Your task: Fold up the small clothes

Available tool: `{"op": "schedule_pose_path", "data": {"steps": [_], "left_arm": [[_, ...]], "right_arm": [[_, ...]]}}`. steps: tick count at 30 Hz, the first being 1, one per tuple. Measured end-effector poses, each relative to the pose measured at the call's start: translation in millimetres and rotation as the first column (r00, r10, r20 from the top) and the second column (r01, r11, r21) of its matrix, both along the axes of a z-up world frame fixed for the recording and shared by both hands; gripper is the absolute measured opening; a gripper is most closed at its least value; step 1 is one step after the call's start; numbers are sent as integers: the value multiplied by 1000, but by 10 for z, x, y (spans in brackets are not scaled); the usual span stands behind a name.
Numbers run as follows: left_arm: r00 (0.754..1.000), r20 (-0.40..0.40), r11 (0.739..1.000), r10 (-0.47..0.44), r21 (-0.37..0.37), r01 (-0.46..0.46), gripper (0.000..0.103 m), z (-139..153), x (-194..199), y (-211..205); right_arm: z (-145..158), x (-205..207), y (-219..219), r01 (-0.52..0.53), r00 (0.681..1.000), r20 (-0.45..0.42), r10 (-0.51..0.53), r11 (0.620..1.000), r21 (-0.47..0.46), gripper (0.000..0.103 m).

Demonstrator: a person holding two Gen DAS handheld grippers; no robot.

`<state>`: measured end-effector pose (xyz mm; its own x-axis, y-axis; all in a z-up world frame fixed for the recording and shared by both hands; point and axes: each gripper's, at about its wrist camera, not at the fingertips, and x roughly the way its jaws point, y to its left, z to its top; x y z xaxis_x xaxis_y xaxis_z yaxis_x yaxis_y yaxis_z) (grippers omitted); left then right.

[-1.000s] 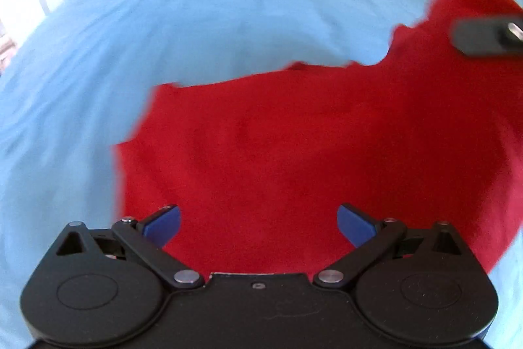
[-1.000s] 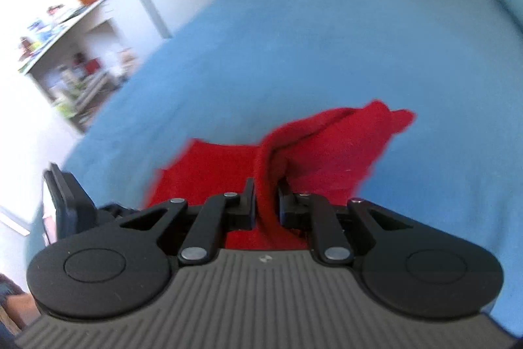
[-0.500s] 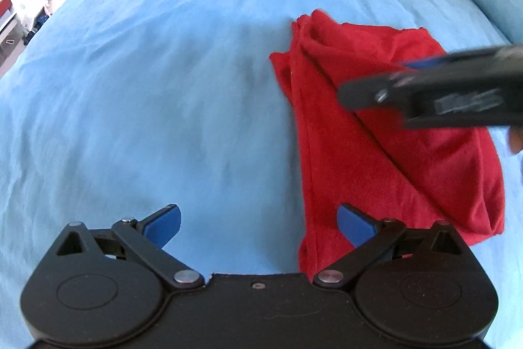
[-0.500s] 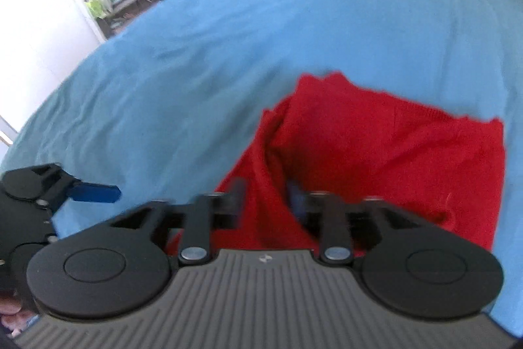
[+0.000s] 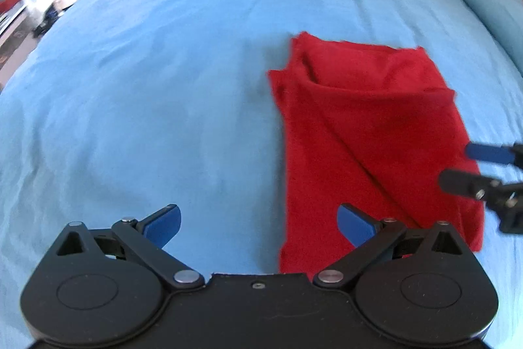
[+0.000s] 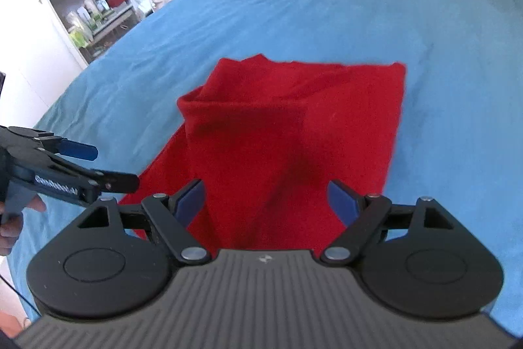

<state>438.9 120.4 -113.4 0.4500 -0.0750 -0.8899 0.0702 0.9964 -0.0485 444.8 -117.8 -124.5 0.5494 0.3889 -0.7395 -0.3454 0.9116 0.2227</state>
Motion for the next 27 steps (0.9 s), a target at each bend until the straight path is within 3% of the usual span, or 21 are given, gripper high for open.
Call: {"op": "schedule_pose_path", "data": {"steps": [3,6,10,12,15,18,21,24,27], "left_arm": [[998,18,999,52,0,-52,103,56,3,193],[996,25,996,87,-8,-87,103,137,16,379],[993,39,993,114,16,-115,103,240,-52,514],[992,39,992,120,25,-121,103,259,-83,516],[992,36,992,124,7,-125,103,257,-147,491],[993,24,992,120,-35,-119,103,228,-174,412],[994,26,993,102,-66,-101,103,226,-208,275],[997,21,994,77,-79,-75,103,204,-217,102],[999,16,996,50,-79,-48,103,184,-180,-31]], "right_arm": [[-25,-4,152,-52,998,37,50,998,46,97],[80,-176,425,-192,978,90,188,981,39,98],[111,-541,787,-468,882,53,469,883,-28,95],[86,-721,812,-481,873,49,486,873,-81,95],[67,-843,609,-368,928,38,371,927,-70,95],[64,-951,286,-125,987,86,138,982,-141,96],[-18,-1023,6,91,992,105,-69,970,-224,95],[-199,-1010,-164,162,987,60,-152,949,-272,95],[-334,-1012,-226,171,985,46,-165,937,-304,91]]}}
